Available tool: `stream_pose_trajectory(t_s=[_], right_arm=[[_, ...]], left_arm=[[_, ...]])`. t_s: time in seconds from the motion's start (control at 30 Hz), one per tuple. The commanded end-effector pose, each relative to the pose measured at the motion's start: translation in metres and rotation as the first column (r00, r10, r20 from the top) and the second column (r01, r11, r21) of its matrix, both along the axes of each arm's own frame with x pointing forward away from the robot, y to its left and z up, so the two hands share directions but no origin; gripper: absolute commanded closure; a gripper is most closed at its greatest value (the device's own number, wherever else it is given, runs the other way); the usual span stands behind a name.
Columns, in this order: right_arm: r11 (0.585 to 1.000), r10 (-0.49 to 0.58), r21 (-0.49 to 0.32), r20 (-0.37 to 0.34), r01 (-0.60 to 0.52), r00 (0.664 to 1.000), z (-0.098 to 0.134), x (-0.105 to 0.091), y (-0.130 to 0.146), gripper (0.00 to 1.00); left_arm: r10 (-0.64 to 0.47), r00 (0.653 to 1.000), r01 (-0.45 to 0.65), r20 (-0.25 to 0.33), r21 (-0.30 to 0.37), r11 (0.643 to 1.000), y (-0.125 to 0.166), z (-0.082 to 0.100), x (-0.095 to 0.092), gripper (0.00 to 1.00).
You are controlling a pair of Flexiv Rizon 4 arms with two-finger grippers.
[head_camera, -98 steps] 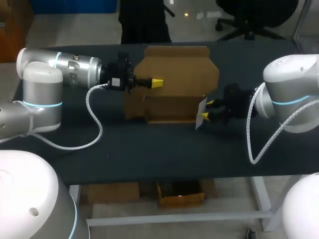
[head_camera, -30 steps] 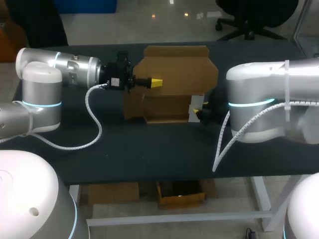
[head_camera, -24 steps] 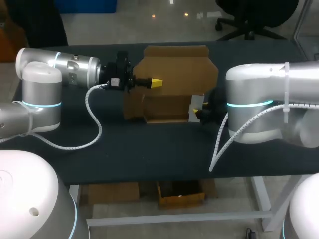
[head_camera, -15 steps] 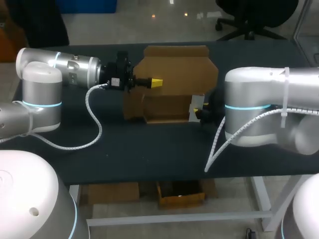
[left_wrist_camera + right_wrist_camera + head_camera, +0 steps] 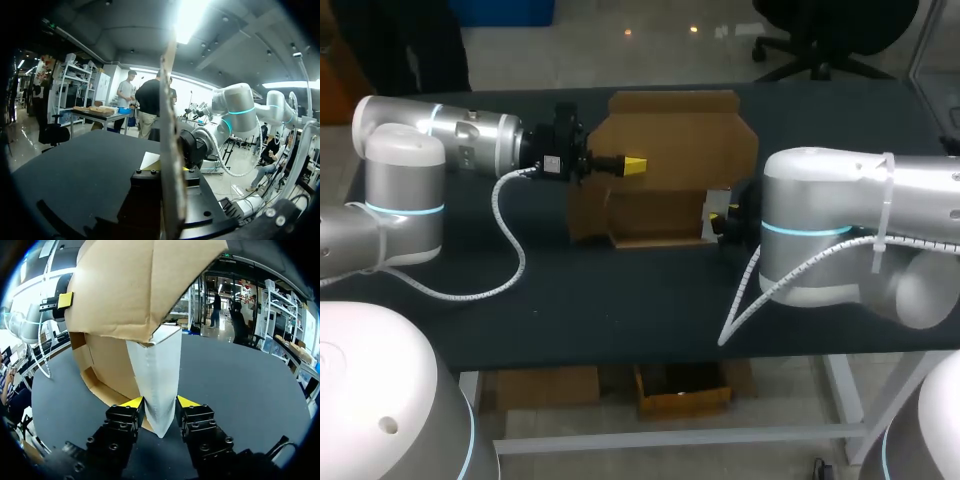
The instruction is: Assemble the packaging by folding the flat box into shape, placing the metal phone stand inside, and closing the box properly
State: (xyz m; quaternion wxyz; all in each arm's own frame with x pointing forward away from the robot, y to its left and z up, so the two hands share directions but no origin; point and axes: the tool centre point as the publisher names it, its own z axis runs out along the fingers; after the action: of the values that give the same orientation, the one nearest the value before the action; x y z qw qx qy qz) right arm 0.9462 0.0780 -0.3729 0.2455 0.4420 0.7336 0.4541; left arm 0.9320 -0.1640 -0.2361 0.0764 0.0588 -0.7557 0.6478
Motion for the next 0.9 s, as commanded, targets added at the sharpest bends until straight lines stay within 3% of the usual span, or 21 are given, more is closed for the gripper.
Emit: stream_pose_trajectory(t_s=[0.03, 0.47, 0.57, 0.9], right_arm=[[0.996, -0.083, -0.022, 0.035, 0.084, 0.996, -0.0046, 0.0029, 0.0058, 0.64], [0.986, -0.167, 0.016, 0.015, 0.166, 0.986, -0.0075, 0.0085, 0.0065, 0.69], [0.984, -0.175, 0.024, 0.016, 0.175, 0.984, -0.0067, 0.0089, 0.0063, 0.74], [0.979, -0.2, 0.04, -0.008, 0.2, 0.98, -0.0046, 0.0105, 0.0077, 0.74]], left_arm=[[-0.001, 1.0, 0.001, 0.0, 0.001, 1.0, -0.0002, -0.0047, -0.0007, 1.0], [-0.001, 1.0, 0.001, 0.0, 0.001, 1.0, -0.0002, -0.0047, -0.0007, 1.0], [-0.001, 1.0, 0.001, 0.0, 0.001, 1.0, -0.0002, -0.0047, -0.0007, 1.0], [-0.001, 1.0, 0.001, 0.0, 0.001, 1.0, -0.0002, -0.0047, -0.0007, 1.0]])
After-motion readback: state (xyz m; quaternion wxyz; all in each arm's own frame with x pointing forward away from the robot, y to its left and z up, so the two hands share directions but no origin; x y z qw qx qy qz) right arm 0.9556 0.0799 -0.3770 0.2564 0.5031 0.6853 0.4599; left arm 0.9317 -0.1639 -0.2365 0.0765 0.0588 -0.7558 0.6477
